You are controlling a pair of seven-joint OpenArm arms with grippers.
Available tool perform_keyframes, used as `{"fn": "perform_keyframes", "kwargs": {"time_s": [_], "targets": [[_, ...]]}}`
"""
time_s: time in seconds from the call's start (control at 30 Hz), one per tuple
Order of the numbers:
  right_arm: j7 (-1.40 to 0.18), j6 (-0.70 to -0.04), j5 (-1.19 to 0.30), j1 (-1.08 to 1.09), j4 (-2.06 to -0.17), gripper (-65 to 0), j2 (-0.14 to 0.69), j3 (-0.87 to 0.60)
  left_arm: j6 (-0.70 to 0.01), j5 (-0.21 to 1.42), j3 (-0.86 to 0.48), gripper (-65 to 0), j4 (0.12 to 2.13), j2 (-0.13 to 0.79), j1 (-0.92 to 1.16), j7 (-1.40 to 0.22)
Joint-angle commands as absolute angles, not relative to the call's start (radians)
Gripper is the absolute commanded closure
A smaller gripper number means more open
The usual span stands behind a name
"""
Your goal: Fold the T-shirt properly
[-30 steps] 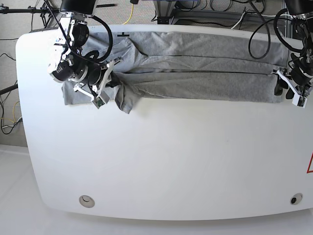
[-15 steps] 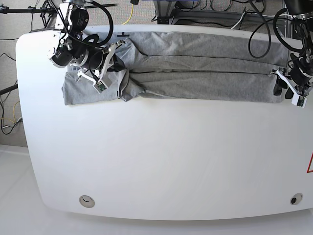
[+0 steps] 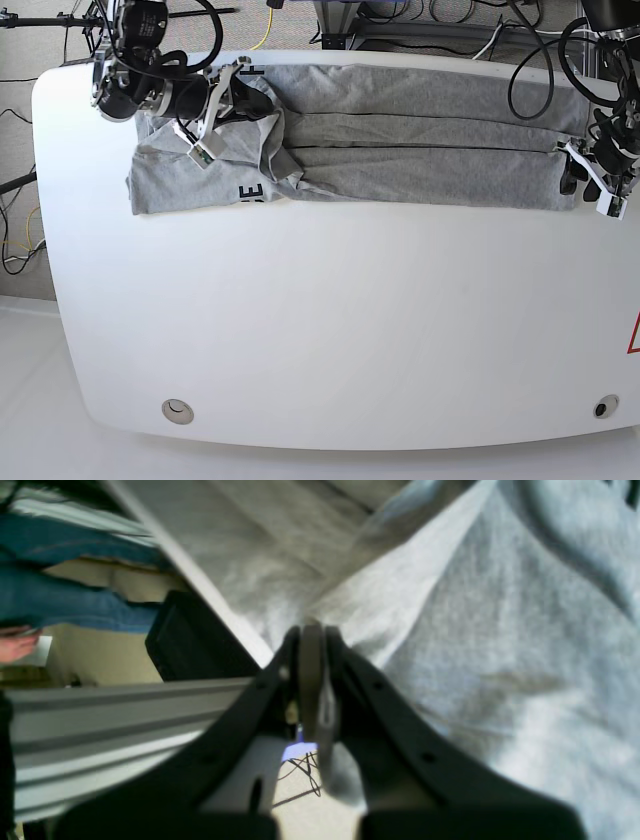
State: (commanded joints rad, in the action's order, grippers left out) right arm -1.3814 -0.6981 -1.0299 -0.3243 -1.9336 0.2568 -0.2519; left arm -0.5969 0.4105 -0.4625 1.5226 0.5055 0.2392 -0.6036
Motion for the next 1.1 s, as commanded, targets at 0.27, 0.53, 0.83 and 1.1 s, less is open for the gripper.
{"fn": "perform_keyframes", "kwargs": {"time_s": [0.27,0.53,0.83,1.1], "targets": [[-1.373,-0.698,-1.025,-0.338,-1.924,0.0,0.362,-0.225,-0.599,0.41,-0.463,-26.2,1.524,0.504,0.238,-0.603],[-1.287,-0.695,-0.891,-0.356,-1.913,0.0,0.363,-0.214,-0.598,0.415,-0.464,-26.1,1.525,0.501,0.247,-0.595],[-1.266,-0.698,-0.745,-0.359,-1.917,-6.5,0.319,-0.204,-0.6,0.415,-0.46,-26.0,1.527,0.504,0.247,-0.598],[-1.297,-0.698,-0.774,-0.349,-1.935,-34.1,0.307,-0.211,-0.591,0.408,-0.459,-27.2,1.533,0.506,0.25,-0.622]]}}
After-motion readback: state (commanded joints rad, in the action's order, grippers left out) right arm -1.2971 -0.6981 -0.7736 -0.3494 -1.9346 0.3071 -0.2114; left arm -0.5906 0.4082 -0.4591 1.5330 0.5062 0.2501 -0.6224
